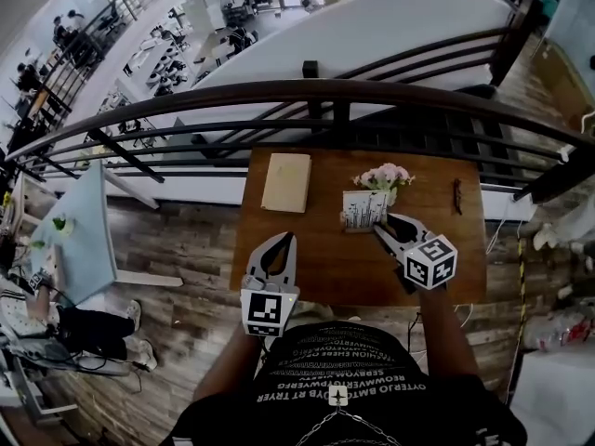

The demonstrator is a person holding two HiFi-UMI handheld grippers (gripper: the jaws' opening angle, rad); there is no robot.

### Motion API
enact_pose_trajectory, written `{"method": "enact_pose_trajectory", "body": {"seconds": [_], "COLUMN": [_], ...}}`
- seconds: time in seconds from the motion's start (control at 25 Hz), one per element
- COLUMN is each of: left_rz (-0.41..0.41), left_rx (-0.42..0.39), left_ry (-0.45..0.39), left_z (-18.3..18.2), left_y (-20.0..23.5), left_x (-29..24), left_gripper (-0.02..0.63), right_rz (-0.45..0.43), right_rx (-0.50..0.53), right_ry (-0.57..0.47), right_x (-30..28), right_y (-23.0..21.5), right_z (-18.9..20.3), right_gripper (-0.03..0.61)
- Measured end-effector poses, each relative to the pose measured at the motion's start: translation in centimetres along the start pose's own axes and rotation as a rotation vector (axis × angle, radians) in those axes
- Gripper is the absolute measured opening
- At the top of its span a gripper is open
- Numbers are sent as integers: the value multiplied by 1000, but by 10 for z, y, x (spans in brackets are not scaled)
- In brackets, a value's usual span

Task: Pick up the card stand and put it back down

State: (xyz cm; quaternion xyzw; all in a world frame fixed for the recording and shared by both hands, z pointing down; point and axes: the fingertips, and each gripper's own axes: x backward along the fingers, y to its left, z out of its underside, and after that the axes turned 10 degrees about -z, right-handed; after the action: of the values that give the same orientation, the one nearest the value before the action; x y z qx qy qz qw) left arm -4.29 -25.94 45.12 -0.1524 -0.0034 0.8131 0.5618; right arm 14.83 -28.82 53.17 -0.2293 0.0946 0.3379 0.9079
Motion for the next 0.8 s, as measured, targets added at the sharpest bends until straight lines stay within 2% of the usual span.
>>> {"method": "enact_pose_trajectory", "body": {"seconds": [0.2,0.28,0.48,0.68,0.8], "left_rz": [14,21,41,25,34], "left_rx": [2,5,4,12,9], "left_ry": [4,6,46,83,92], "left_z": [1,4,15,30,34], "left_y": [7,10,21,36,34], "left_x": [-12,-16,-20,-29,-37], "left_gripper": [23,23,23,23,23], "right_rz": [-31,-60,-81,-72,-54], "right_rx": [-6,-3,-131,-152,-151], "right_ry": [-25,2,-27,21,25], "right_x": [-15,-29,-56,-69,-74], "right_y": [-5,-7,-17,-24,-32], "right_z": [13,40,115,153,160], "right_gripper": [101,91,84,86,87]}}
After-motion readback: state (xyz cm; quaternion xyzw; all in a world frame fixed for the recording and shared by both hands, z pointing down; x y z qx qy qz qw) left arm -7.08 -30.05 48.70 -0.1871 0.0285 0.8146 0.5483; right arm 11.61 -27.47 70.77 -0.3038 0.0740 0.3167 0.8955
